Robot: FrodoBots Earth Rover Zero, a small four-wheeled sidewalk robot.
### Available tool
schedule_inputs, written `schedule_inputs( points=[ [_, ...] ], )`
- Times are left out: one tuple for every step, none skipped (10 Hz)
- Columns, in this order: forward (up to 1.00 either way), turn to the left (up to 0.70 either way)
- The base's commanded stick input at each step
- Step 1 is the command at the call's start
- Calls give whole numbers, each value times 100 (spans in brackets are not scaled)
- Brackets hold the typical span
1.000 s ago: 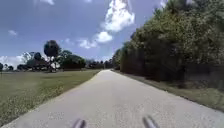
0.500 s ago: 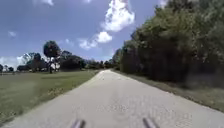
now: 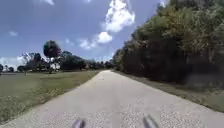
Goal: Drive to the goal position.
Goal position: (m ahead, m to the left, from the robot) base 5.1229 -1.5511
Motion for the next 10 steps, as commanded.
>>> schedule_inputs(
  points=[
    [50, 17],
    [50, 0],
    [50, 0],
    [50, 0],
    [50, 0],
    [50, 0],
    [50, 0],
    [50, 0],
    [50, 0],
    [50, 0]
  ],
)
